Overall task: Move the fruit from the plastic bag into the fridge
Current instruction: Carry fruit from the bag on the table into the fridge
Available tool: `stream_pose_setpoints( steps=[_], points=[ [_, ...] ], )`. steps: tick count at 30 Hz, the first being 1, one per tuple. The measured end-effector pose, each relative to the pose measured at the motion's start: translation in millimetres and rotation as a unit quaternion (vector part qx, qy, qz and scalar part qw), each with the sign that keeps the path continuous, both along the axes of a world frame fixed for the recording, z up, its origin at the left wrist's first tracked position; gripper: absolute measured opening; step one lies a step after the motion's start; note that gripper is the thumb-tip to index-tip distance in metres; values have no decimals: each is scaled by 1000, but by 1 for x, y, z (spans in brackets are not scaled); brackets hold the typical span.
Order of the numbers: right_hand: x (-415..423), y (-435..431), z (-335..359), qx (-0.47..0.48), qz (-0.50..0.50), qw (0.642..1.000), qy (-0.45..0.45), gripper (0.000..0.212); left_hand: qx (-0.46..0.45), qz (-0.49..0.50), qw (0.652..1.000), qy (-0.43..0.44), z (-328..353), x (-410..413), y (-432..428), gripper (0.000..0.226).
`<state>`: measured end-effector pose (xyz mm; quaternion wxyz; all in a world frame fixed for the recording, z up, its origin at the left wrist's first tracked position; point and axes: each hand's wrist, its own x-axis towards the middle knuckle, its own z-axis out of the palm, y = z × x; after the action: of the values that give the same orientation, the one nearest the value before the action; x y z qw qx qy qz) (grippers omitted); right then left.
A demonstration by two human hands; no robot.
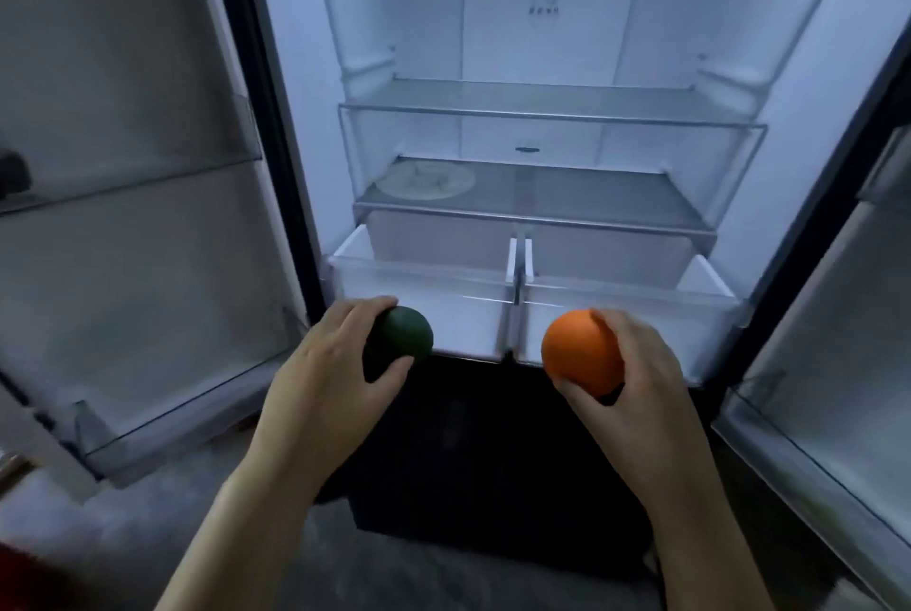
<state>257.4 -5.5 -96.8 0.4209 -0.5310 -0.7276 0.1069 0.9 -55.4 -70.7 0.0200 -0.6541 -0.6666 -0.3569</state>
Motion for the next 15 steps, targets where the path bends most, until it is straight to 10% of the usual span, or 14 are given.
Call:
stream_pose_setpoints(
  steps=[15],
  points=[
    [-12,145,-9,-33,-88,995,-21,69,-46,-105,992,-48,-29,-15,217,49]
  ],
)
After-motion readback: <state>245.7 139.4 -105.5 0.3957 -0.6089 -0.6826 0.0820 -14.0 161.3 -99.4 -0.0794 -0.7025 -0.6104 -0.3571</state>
